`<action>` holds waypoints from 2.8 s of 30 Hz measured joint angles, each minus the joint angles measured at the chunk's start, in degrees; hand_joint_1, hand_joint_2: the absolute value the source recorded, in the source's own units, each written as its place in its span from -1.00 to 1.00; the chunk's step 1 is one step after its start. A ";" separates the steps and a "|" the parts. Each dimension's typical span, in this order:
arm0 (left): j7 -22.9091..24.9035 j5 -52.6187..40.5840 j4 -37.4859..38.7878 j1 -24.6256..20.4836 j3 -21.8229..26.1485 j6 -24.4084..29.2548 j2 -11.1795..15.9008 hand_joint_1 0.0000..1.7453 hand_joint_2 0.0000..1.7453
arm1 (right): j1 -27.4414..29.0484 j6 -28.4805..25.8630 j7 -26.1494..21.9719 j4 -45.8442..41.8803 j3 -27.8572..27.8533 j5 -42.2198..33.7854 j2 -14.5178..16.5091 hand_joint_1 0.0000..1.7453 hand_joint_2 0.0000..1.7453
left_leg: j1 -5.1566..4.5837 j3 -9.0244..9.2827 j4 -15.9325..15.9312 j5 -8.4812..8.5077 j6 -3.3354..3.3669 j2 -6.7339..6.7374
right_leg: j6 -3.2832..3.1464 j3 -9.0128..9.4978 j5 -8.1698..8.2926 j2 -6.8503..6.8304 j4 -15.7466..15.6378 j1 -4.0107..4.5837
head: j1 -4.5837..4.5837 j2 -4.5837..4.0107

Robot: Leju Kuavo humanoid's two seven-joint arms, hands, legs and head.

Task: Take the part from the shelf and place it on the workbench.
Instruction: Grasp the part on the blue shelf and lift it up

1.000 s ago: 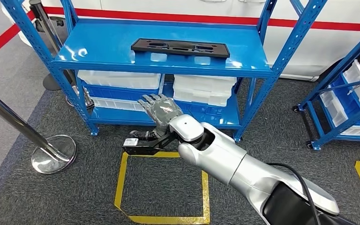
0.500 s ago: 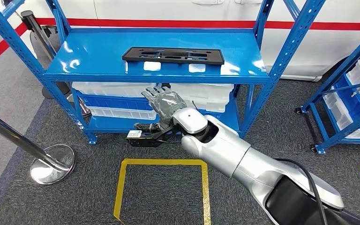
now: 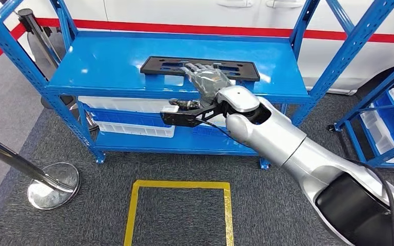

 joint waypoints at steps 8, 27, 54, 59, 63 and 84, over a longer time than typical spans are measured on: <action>-0.07 0.04 0.00 -0.28 -0.13 -0.09 -0.10 -1.00 -1.00 | -0.96 0.11 0.38 -0.66 -0.90 -0.63 -1.87 -1.00 -1.00 | -0.39 2.72 -0.09 -2.13 -0.37 -0.27 | -1.48 -1.76 10.51 0.01 -7.87 0.76 | -0.04 0.01; -1.77 1.75 0.01 -0.49 -0.65 -0.56 -0.11 -1.00 -1.00 | -1.51 0.42 0.59 -0.93 -0.55 -1.11 -2.32 -1.00 -1.00 | -0.24 3.06 -0.09 -2.63 -0.90 0.00 | -1.16 -0.26 8.93 -0.19 -8.61 0.89 | -0.04 0.01; -1.02 2.80 0.02 -0.42 -0.65 -0.03 -0.01 -1.00 -1.00 | -1.96 1.34 0.30 -0.66 1.00 -2.19 -2.37 -1.00 -1.00 | -0.58 3.07 0.34 -2.34 -1.27 -0.06 | -2.34 -0.52 10.09 -0.06 -9.25 1.03 | -0.10 0.00; -1.10 3.01 0.03 -0.49 -0.65 -0.13 0.02 -1.00 -1.00 | -2.36 1.37 0.32 -0.63 1.11 -2.39 -2.36 -1.00 -1.00 | -0.25 4.07 -1.38 -2.41 -0.28 0.02 | -1.11 -1.42 8.29 -0.12 -7.09 0.95 | -0.02 0.01; -1.19 3.21 0.04 -0.48 -0.65 -0.44 0.01 -1.00 -1.00 | -2.50 1.61 0.39 -0.45 1.17 -2.48 -2.45 -1.00 -1.00 | -0.14 4.37 -1.60 -2.59 0.24 0.11 | -0.23 -8.43 3.09 -0.12 6.08 0.35 | 0.07 0.01; -0.92 3.35 0.04 -0.50 -0.82 -1.00 0.00 -1.00 -1.00 | -0.10 1.10 -0.46 1.35 2.52 -0.96 -2.07 -1.00 -1.00 | -0.42 1.66 1.43 -1.63 -1.37 0.09 | -2.37 0.24 9.43 0.10 -9.37 0.67 | -0.06 0.01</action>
